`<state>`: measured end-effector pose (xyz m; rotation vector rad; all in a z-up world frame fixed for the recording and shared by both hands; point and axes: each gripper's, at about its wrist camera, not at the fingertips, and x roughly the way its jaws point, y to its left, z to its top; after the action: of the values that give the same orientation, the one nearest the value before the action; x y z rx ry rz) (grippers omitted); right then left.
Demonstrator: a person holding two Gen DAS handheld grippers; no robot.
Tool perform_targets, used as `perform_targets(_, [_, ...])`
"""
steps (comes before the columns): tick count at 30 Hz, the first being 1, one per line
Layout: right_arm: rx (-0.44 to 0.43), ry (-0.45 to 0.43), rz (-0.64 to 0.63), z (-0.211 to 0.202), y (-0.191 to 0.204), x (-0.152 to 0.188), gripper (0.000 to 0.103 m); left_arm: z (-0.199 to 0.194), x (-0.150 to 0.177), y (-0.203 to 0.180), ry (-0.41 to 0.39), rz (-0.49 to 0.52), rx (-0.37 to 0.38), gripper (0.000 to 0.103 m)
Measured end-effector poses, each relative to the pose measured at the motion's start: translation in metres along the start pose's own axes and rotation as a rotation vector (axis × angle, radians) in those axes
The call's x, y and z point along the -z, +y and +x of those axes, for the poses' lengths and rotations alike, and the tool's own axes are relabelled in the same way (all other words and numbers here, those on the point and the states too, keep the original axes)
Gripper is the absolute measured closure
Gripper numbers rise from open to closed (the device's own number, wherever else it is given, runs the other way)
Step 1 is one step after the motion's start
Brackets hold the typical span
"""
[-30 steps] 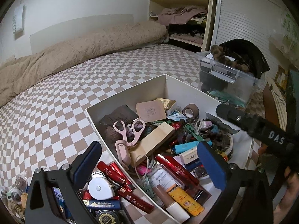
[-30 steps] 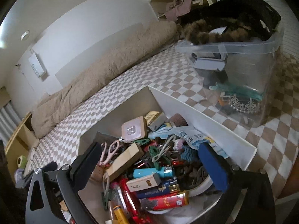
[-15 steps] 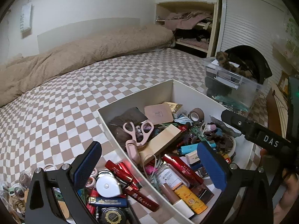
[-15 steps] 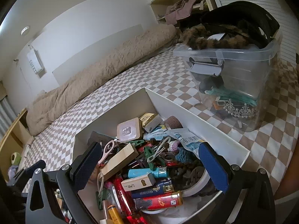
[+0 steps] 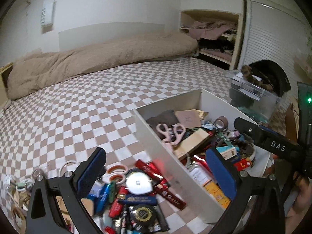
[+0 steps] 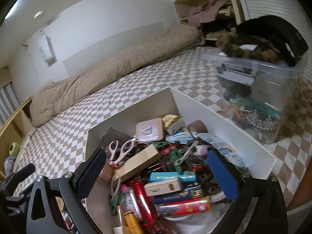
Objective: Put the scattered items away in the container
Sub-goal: 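Withdraw both tools from the box back toward the pile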
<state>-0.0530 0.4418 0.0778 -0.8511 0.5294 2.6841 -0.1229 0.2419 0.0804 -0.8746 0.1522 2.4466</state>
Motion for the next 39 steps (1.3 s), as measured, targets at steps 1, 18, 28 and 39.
perform_targets(1, [0.0,0.001,-0.007,0.001,0.003,0.0,0.0,-0.002,0.001,0.004,-0.003,-0.005,-0.009,0.0])
perform_targets(18, [-0.114,0.024,-0.079,-0.002,0.056,0.011,0.0,-0.052,0.034,0.079,-0.04,-0.14,-0.175,0.0])
perform_targets(28, [-0.218,0.022,-0.147,-0.018,0.091,0.019,0.0,-0.085,0.059,0.094,-0.068,-0.138,-0.25,0.0])
perform_targets(39, [-0.303,-0.004,-0.18,-0.044,0.115,0.032,0.0,-0.116,0.088,0.113,-0.089,-0.14,-0.346,0.0])
